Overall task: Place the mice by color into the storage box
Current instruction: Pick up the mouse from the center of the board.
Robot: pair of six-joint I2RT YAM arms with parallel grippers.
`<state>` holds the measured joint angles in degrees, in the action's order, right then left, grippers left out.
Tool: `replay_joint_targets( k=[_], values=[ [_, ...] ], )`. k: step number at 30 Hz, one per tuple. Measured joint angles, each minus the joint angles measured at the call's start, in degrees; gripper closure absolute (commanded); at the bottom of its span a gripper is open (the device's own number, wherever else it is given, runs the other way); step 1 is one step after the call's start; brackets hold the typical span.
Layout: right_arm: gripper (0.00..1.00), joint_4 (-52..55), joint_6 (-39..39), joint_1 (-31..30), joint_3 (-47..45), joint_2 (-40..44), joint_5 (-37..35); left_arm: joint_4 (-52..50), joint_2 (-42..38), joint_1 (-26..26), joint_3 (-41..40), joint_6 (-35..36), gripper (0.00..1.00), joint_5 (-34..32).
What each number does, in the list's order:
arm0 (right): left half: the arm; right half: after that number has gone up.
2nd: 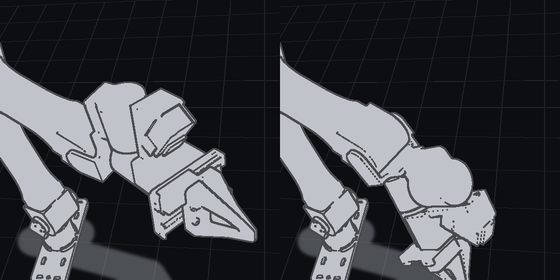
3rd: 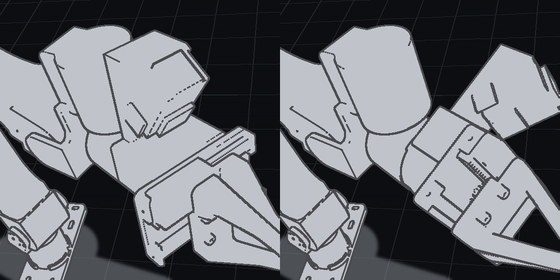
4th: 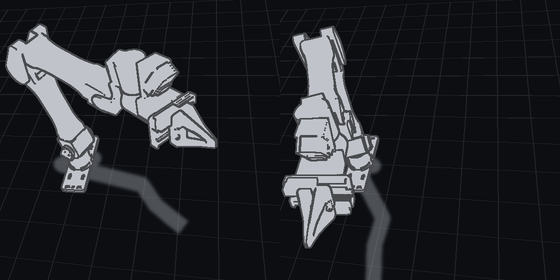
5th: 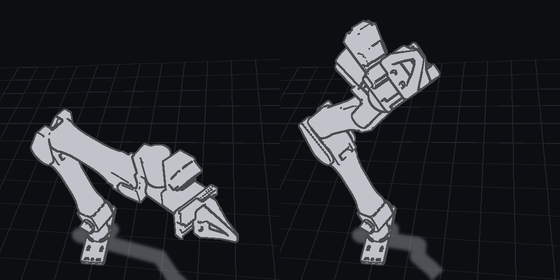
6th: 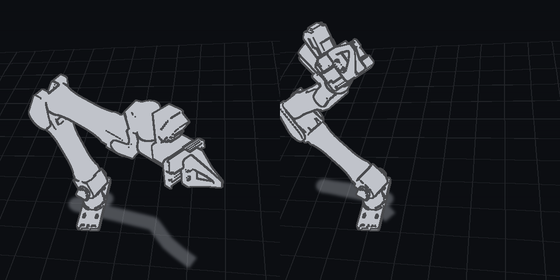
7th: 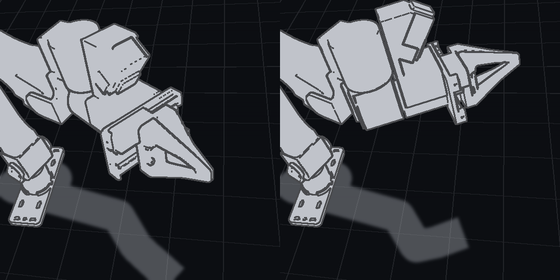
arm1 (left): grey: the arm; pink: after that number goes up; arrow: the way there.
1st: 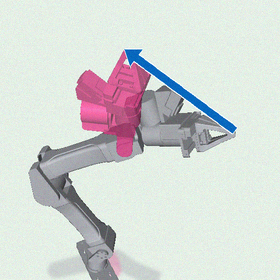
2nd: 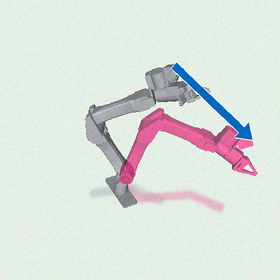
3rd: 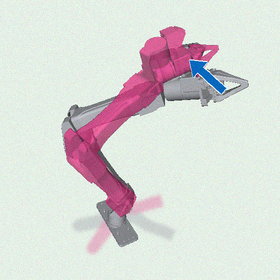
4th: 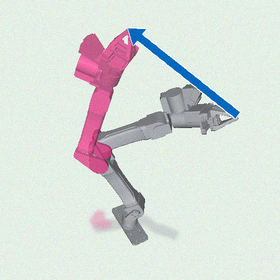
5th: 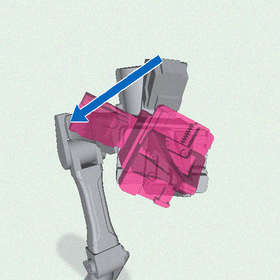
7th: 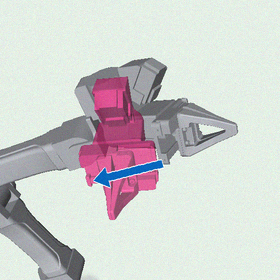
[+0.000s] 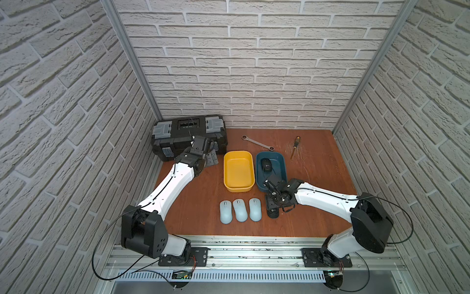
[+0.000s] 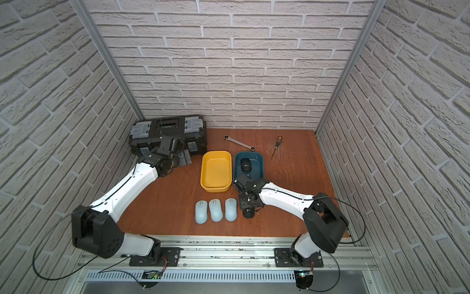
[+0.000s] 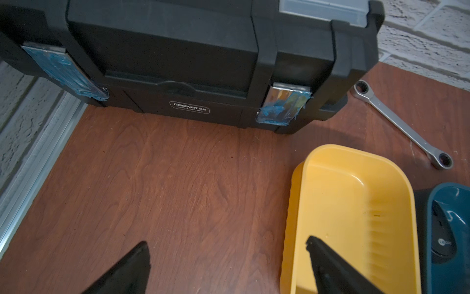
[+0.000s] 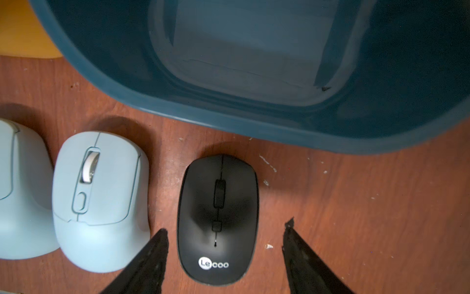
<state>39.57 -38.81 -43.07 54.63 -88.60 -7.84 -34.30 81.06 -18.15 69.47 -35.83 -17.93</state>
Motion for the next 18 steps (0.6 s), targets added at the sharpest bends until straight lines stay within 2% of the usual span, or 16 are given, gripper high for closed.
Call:
replay_joint_targets(
  k=[1,2,4,18],
  values=[
    [0.28,-0.24,-0.04,-0.13,0.0,-0.44,0.11,0.0,0.0,0.0,0.02,0.02,0.02,-0.09],
    [0.22,-0.42,-0.13,-0.22,0.0,-0.85,0.17,0.0,0.0,0.0,0.0,0.04,0.02,-0.22],
    [0.2,-0.61,-0.28,-0.33,0.0,-1.38,0.24,0.0,0.0,0.02,0.02,0.09,0.02,-0.31],
    [0.21,-2.89,-2.08,-0.35,-2.25,-4.11,0.09,-0.17,-1.22,0.02,-0.17,0.15,0.02,-0.92]
  ],
)
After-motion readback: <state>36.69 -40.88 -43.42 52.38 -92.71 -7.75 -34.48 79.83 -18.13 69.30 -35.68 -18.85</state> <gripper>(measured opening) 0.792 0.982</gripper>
